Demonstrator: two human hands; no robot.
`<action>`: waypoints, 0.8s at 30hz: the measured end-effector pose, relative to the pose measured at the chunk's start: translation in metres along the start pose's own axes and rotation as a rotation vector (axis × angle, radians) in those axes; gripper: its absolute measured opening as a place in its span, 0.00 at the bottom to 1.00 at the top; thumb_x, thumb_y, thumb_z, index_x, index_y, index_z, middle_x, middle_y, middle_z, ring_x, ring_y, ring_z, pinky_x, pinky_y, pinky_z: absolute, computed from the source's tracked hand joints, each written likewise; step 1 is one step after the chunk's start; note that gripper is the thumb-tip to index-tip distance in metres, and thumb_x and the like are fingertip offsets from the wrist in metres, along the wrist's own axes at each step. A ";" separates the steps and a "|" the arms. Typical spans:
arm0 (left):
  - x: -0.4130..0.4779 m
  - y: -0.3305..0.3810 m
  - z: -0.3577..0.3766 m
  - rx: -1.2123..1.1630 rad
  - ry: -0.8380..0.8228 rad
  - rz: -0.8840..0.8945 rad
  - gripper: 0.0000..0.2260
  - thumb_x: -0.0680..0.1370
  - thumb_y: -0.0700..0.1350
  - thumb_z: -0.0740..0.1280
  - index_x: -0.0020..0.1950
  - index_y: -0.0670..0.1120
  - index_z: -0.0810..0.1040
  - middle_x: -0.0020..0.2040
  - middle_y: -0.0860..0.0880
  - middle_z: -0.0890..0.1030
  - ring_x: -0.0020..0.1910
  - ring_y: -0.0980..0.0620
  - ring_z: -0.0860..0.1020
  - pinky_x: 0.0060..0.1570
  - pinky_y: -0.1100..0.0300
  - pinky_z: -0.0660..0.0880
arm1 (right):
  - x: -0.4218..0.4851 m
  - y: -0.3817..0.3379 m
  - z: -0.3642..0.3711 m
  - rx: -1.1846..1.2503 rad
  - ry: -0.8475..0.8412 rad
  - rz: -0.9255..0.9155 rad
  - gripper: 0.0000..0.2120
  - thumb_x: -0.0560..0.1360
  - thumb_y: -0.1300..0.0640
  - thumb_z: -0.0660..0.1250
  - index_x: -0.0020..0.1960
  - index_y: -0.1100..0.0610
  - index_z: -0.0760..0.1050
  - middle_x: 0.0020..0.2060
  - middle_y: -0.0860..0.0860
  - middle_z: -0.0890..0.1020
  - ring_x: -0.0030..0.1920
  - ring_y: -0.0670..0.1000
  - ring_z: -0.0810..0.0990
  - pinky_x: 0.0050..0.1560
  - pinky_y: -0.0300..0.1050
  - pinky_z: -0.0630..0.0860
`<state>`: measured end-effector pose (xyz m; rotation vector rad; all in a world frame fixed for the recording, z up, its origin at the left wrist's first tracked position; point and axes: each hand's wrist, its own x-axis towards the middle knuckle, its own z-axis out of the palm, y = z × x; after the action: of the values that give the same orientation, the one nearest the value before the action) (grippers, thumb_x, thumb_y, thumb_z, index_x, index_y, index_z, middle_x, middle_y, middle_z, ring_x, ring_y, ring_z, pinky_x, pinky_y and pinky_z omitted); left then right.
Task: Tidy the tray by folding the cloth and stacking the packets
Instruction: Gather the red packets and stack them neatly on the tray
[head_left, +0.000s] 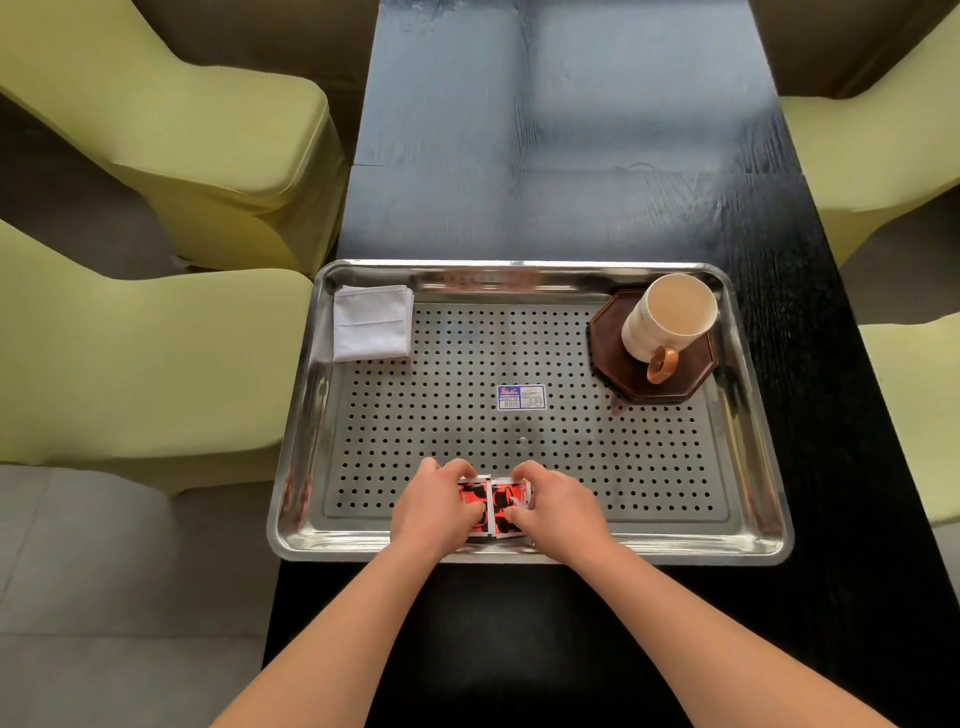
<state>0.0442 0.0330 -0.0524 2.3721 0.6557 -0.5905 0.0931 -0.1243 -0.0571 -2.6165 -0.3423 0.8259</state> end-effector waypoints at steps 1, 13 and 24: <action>0.000 0.000 0.000 -0.004 -0.002 -0.004 0.17 0.75 0.51 0.69 0.64 0.57 0.75 0.53 0.52 0.70 0.46 0.51 0.76 0.41 0.59 0.71 | -0.001 0.000 0.000 0.003 -0.002 0.004 0.19 0.74 0.46 0.71 0.63 0.44 0.72 0.49 0.46 0.82 0.49 0.49 0.80 0.48 0.47 0.77; -0.012 -0.005 0.002 -0.134 0.095 -0.017 0.22 0.76 0.47 0.67 0.70 0.50 0.72 0.58 0.50 0.75 0.51 0.53 0.76 0.50 0.59 0.75 | -0.007 0.003 0.001 0.024 0.051 0.041 0.17 0.76 0.48 0.68 0.62 0.51 0.71 0.46 0.46 0.81 0.46 0.49 0.80 0.47 0.48 0.79; -0.019 -0.004 -0.001 -0.203 0.110 -0.003 0.23 0.76 0.43 0.67 0.71 0.50 0.72 0.56 0.51 0.77 0.52 0.53 0.76 0.52 0.59 0.74 | -0.012 0.003 0.002 0.120 0.084 0.031 0.21 0.76 0.51 0.70 0.67 0.53 0.72 0.48 0.46 0.77 0.48 0.46 0.74 0.48 0.40 0.70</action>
<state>0.0267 0.0305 -0.0432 2.2249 0.7318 -0.3773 0.0830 -0.1308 -0.0541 -2.5412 -0.2228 0.7203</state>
